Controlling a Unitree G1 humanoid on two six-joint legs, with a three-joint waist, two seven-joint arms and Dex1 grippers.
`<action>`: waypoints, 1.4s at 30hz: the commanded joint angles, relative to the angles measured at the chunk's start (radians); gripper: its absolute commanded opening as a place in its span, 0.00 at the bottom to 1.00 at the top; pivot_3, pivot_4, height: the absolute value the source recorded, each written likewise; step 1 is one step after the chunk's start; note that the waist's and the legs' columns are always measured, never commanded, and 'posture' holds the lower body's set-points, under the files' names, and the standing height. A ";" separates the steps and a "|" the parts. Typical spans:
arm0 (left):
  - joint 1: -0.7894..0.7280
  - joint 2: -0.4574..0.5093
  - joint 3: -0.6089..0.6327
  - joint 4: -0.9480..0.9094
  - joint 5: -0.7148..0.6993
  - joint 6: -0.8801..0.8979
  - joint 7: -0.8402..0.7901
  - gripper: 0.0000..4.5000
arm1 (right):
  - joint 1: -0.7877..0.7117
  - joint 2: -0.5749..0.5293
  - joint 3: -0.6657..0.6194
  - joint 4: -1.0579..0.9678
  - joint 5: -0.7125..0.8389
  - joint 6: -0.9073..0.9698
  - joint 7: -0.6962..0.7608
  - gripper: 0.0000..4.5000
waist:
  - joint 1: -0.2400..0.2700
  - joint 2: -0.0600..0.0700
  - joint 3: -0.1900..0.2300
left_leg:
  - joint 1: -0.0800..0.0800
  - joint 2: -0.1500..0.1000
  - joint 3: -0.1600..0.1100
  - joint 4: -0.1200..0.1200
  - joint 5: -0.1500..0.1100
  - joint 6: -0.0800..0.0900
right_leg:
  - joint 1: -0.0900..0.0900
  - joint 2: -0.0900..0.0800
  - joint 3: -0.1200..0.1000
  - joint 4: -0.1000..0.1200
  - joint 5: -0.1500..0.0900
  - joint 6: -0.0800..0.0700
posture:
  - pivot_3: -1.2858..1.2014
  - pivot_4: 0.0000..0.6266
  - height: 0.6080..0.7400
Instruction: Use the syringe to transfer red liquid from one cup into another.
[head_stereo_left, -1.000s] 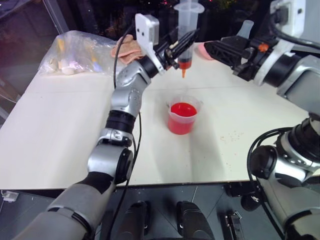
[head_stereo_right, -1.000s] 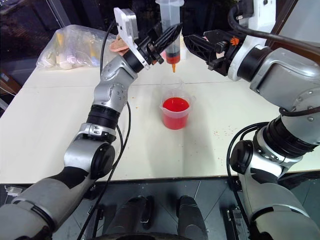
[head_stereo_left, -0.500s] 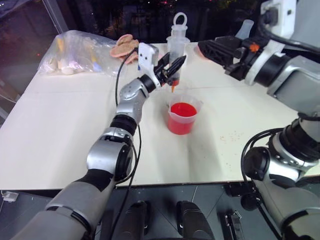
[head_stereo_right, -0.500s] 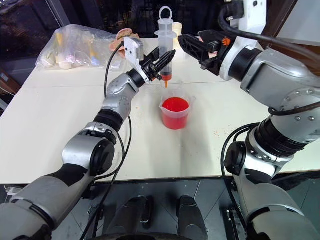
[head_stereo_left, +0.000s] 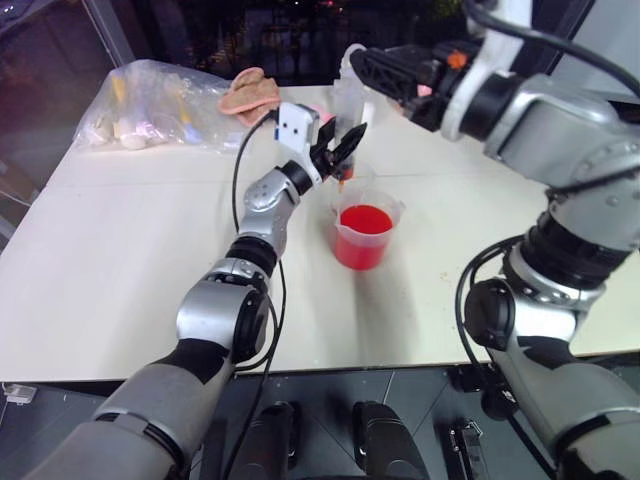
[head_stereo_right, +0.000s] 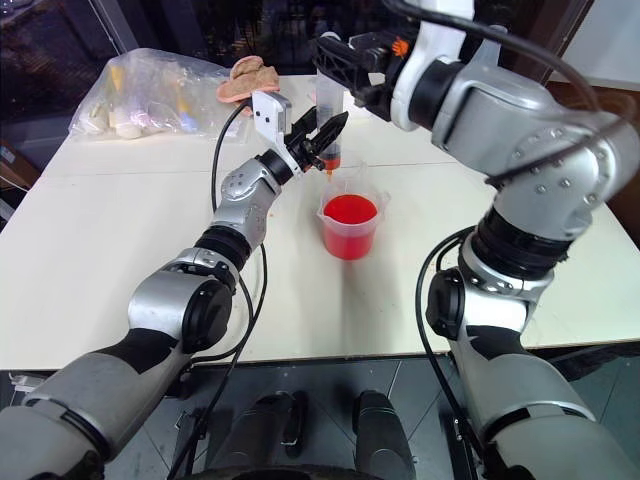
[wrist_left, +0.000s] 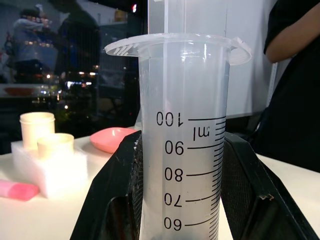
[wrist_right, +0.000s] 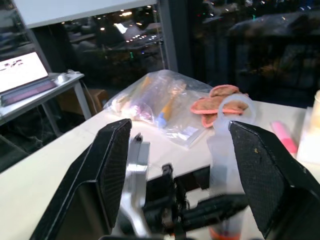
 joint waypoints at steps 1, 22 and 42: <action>-0.026 0.000 0.010 -0.009 0.007 -0.027 0.004 0.34 | -0.043 0.013 0.043 0.099 -0.075 -0.092 -0.026 0.71 | 0.000 0.000 0.000 | 0.000 0.000 0.000 -0.001 0.000 0.000 | 0.000 0.000 0.000 0.000 0.000 0.000 | 0.52 0.24 1.00; -0.021 -0.006 0.007 -0.009 0.014 -0.030 0.008 0.34 | -0.097 0.036 0.065 0.361 -0.213 -0.265 -0.066 0.71 | -0.001 0.000 0.000 | 0.000 -0.001 0.002 -0.003 0.000 -0.001 | -0.004 0.000 0.000 0.004 0.000 0.000 | 0.52 0.24 1.00; -0.032 -0.002 0.015 -0.002 0.021 -0.026 0.011 0.34 | -0.185 0.085 0.108 0.567 -0.297 -0.364 -0.064 0.01 | -0.003 0.000 0.000 | 0.000 -0.001 0.002 -0.003 0.001 -0.001 | -0.004 0.000 0.000 0.005 0.000 0.000 | 0.52 0.24 1.00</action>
